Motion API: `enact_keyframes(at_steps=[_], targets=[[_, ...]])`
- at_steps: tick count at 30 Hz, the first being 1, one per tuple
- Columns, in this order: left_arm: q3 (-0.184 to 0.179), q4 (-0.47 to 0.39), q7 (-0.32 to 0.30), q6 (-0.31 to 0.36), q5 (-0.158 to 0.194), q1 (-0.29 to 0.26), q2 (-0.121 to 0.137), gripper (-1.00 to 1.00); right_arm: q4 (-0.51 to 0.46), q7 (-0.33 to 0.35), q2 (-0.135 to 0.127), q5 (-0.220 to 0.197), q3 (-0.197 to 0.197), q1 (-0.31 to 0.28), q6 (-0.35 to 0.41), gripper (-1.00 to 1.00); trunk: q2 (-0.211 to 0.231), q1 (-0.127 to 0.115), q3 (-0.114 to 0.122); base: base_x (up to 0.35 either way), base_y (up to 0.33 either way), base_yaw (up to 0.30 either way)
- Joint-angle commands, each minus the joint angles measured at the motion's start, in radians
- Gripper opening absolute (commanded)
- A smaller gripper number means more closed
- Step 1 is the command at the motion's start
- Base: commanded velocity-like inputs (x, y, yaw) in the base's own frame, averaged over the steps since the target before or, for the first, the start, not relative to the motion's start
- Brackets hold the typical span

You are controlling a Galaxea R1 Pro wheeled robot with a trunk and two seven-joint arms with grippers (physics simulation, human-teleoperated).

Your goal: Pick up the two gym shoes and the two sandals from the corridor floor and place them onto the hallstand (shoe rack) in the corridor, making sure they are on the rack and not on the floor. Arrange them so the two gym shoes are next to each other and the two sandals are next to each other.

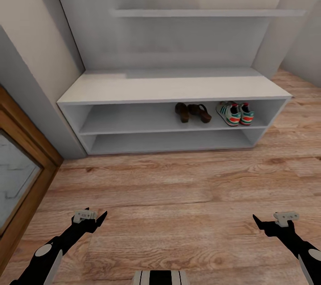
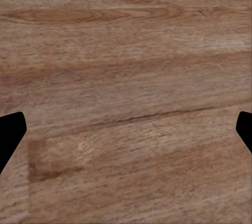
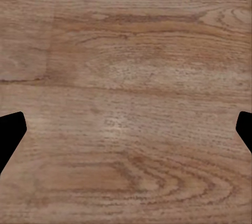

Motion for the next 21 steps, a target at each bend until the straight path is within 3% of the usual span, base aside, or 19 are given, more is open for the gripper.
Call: enact_keyframes(at_steps=[1, 21], targets=[[0.000, 0.000, 0.000, 0.000, 0.000, 0.000, 0.000, 1.00, 0.000, 0.000, 0.000, 0.000, 0.000, 0.000, 0.000, 1.00, 0.000, 0.000, 0.000, 0.000, 0.000, 0.000], [0.000, 0.003, 0.000, 0.000, 0.000, 0.000, -0.007, 1.00, 0.000, 0.000, 0.003, 0.000, 0.001, 0.001, -0.001, 1.00, 0.000, 0.000, 0.018, 0.000, 0.000, 0.000]])
